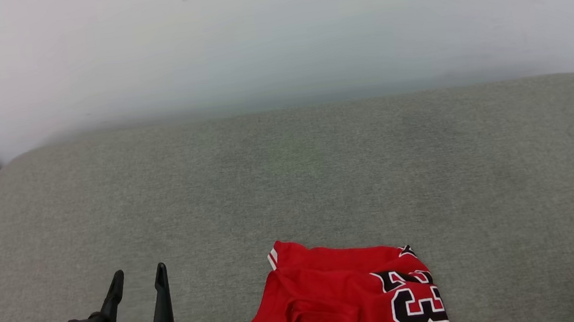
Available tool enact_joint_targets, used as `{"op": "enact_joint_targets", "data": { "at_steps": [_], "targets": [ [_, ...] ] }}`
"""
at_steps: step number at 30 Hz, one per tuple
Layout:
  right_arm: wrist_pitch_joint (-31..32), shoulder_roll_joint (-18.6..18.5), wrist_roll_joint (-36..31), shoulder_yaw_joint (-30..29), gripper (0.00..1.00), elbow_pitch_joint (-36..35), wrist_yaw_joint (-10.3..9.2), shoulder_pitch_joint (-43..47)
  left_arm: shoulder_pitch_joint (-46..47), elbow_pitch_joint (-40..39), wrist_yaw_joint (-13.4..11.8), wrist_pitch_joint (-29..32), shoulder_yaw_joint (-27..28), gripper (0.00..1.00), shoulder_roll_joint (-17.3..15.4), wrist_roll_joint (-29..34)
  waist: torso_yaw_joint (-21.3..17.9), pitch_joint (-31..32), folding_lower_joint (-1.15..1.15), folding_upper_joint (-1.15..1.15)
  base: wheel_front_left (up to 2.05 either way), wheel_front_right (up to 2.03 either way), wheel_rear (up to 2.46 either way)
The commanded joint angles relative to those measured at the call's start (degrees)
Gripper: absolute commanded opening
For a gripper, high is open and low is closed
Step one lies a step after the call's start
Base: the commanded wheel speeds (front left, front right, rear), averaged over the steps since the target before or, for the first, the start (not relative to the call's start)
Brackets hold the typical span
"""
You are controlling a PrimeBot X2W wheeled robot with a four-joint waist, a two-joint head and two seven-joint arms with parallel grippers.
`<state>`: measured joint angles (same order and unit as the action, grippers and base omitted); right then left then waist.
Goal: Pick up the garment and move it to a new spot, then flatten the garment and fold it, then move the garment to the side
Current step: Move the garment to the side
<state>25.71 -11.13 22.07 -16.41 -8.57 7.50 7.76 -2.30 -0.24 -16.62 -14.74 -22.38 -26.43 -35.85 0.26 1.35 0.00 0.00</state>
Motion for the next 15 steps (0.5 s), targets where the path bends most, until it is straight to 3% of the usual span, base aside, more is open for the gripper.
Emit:
{"op": "enact_joint_targets", "data": {
  "at_steps": [1, 4, 8, 13, 15],
  "targets": [
    [1.7, -0.7, 0.5, -0.5, 1.00, 1.1, -0.02, -0.6, 0.5, -0.1, 0.3, -0.3, 0.3, 1.00, 0.2, 0.3, 0.5, -0.3, 0.00, 0.00, 0.00, 0.00, 0.00],
    [8.1, -3.7, 4.0, -3.2, 1.00, 4.5, -0.02, -2.0, 1.1, -0.2, 0.7, -0.4, 0.6, 1.00, 0.9, 0.8, 1.6, -1.0, 0.00, 0.00, 0.00, 0.00, 0.00],
    [17.2, -4.4, 8.7, -5.0, 1.00, 9.2, -0.02, -3.7, 2.5, -0.2, 1.6, -0.5, 0.8, 1.00, 1.9, 1.5, 3.6, -3.1, 0.00, 0.00, 0.00, 0.00, 0.00],
    [24.5, -1.5, 15.1, -2.4, 1.00, 12.0, -0.02, -5.6, 6.0, 0.8, 3.9, -0.5, 0.8, 1.00, 3.2, 2.8, 6.3, -6.4, 0.00, 0.00, 0.00, 0.00, 0.00],
    [26.6, 1.2, 18.5, -0.6, 1.00, 13.0, -0.02, -6.2, 7.0, 1.1, 4.6, -0.5, 1.1, 1.00, 3.7, 3.3, 7.1, -7.3, 0.00, 0.00, 0.00, 0.00, 0.00]
  ]
}}
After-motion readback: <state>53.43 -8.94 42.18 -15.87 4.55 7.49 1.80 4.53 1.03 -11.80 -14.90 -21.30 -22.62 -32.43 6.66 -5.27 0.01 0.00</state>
